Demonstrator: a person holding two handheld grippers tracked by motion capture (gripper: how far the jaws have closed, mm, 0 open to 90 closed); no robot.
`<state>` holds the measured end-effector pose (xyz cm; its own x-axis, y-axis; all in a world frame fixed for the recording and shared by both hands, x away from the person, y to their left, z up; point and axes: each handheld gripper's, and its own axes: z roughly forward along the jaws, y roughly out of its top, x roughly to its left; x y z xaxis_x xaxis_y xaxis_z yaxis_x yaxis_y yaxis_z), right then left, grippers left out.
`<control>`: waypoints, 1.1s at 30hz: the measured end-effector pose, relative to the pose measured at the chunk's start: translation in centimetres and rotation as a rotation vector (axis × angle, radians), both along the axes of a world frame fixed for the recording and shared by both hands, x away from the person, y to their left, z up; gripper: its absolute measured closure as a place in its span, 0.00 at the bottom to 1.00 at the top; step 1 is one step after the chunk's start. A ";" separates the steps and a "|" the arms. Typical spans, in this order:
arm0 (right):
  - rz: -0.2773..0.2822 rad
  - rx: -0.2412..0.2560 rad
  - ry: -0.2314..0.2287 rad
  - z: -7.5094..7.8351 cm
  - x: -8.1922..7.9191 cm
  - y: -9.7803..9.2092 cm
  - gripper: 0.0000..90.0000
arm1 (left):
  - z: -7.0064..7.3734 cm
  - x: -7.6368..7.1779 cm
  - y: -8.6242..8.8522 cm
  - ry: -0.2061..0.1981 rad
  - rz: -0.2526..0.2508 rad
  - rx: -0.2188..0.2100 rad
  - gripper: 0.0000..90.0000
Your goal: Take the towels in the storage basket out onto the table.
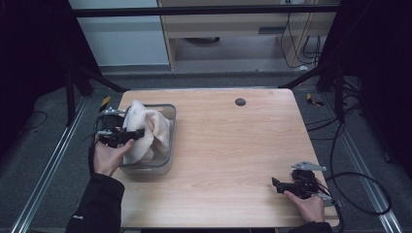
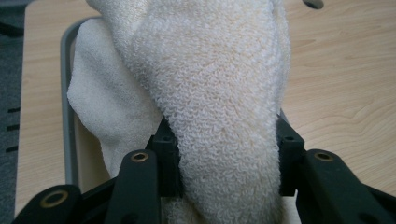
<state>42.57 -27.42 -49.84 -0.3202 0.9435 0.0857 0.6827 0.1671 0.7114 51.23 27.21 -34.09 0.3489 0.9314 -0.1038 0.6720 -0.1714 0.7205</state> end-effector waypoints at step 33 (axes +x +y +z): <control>0.000 0.004 0.003 0.0 0.0 0.0 0.10 | 8.1 -3.4 0.9 -0.165 -0.044 -0.069 0.61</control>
<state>42.54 -27.40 -49.88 -0.3200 0.9431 0.0907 0.6848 0.1640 0.7101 47.88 28.12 -25.97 0.4065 0.9076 -0.1047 0.5366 -0.1445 0.8314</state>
